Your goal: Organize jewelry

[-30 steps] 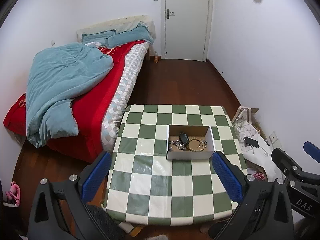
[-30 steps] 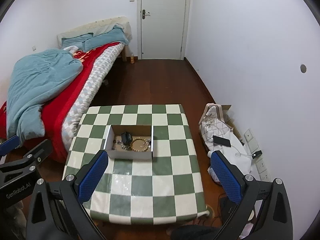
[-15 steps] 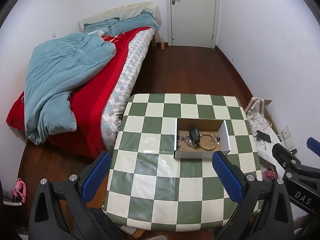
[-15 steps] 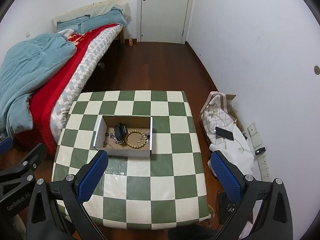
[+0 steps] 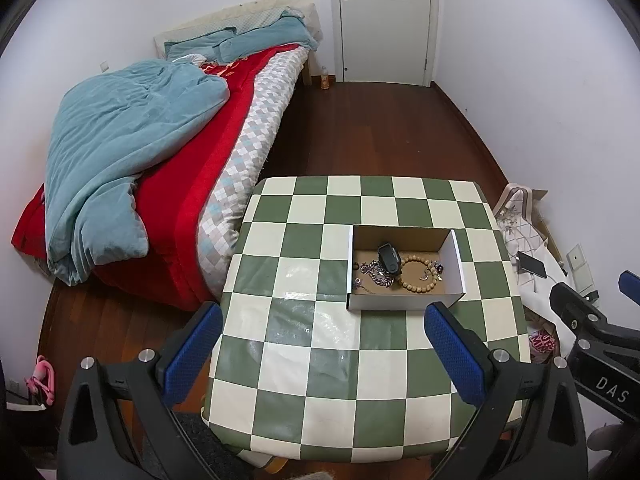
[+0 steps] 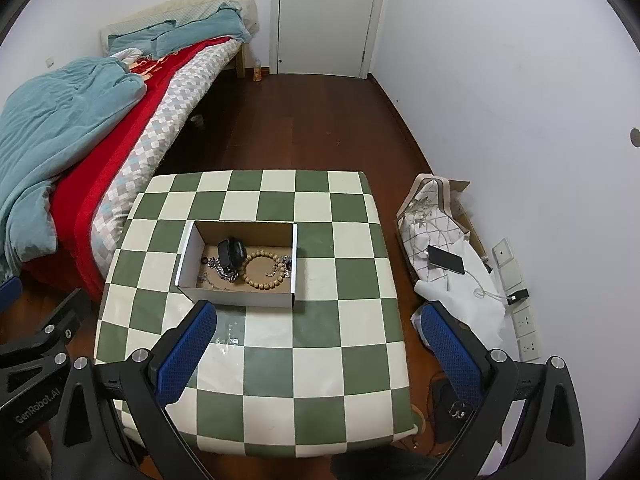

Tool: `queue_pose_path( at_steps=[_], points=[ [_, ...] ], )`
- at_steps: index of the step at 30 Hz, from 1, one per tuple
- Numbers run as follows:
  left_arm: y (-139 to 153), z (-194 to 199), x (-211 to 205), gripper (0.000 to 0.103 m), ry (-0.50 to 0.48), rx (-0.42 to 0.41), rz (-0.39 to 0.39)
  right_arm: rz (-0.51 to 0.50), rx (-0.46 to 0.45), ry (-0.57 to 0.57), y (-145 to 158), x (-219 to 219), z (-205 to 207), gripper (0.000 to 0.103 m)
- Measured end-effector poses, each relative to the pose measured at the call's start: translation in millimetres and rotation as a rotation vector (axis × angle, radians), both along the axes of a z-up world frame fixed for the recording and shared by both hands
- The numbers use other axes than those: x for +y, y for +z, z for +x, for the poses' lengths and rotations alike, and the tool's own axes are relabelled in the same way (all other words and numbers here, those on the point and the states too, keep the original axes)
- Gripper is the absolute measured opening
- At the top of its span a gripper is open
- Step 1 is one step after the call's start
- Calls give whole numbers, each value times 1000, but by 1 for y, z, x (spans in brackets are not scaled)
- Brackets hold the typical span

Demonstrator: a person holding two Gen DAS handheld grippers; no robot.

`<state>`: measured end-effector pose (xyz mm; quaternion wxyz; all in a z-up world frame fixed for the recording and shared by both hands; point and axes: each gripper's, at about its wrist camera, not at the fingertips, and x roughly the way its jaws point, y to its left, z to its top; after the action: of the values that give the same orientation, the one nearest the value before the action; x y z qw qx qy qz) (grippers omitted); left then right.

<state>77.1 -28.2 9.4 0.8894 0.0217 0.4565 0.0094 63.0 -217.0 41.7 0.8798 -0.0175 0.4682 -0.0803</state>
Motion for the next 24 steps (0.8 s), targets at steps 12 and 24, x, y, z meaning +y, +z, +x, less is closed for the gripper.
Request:
queue_pose_path(
  at_steps=[12, 24],
  points=[
    [3, -1, -2, 103, 3, -10, 19, 2, 1, 3, 2, 0, -1, 103],
    [3, -2, -1, 103, 1, -16, 15, 5, 4, 1, 3, 0, -2, 103]
  ],
)
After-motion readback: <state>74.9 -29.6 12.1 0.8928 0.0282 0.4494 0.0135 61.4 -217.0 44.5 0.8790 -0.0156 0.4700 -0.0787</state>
